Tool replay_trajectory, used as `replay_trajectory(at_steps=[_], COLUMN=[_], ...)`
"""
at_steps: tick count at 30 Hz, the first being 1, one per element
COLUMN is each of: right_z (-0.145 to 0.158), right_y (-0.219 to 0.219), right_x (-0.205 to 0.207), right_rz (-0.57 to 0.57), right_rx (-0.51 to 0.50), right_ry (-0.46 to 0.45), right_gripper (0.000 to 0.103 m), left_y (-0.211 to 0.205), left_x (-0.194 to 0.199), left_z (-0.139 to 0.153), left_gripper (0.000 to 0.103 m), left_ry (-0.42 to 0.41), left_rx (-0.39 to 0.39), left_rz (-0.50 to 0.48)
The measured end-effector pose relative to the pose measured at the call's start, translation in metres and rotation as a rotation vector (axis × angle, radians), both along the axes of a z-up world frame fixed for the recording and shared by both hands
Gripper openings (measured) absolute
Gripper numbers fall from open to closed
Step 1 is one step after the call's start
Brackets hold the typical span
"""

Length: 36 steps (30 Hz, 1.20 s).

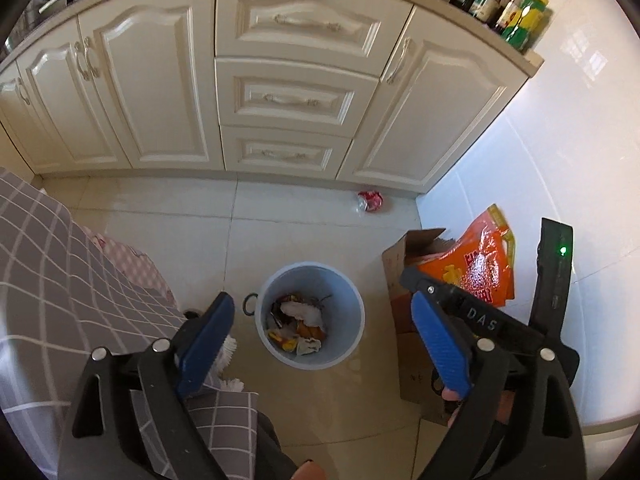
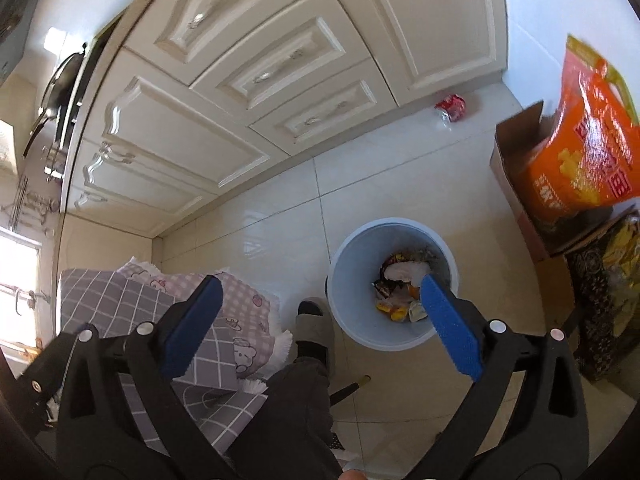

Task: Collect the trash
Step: 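Carry the wrapper and bag to the blue bin and open both tools, then return both tools from the bin to the table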

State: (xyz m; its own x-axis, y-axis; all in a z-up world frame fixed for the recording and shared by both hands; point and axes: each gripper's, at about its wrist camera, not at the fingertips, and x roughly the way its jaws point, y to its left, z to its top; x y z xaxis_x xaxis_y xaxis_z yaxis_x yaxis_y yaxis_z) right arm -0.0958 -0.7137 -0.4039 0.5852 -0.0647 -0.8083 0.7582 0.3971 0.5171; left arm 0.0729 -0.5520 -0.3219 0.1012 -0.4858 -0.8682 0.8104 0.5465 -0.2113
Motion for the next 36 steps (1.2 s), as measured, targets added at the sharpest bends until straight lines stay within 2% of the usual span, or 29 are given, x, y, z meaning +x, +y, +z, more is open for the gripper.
replay_trajectory(at_steps=[7, 14, 19, 28, 36], right_z=[0.040, 0.100, 0.151, 0.218, 0.256], right_y=[0.020, 0.049, 0.085, 0.155, 0.221], right_x=[0.004, 0.016, 0.035, 0.069, 0.106], right_rz=[0.016, 0.062, 0.119, 0.232, 0.347], right_rx=[-0.066, -0.176, -0.271, -0.408, -0.499], right_ry=[-0.028, -0.072, -0.121, -0.227, -0.288], right_gripper=[0.097, 0.097, 0.097, 0.097, 0.097], left_y=[0.028, 0.070, 0.108, 0.198, 0.272], left_x=[0.000, 0.003, 0.010, 0.031, 0.055], left_z=[0.037, 0.077, 0.108, 0.162, 0.182], left_gripper=[0.090, 0.093, 0.093, 0.095, 0.096], left_ry=[-0.064, -0.129, -0.188, -0.315, -0.387], left_rx=[-0.054, -0.126, -0.167, -0.251, -0.279], left_rz=[0.014, 0.050, 0.086, 0.227, 0.360])
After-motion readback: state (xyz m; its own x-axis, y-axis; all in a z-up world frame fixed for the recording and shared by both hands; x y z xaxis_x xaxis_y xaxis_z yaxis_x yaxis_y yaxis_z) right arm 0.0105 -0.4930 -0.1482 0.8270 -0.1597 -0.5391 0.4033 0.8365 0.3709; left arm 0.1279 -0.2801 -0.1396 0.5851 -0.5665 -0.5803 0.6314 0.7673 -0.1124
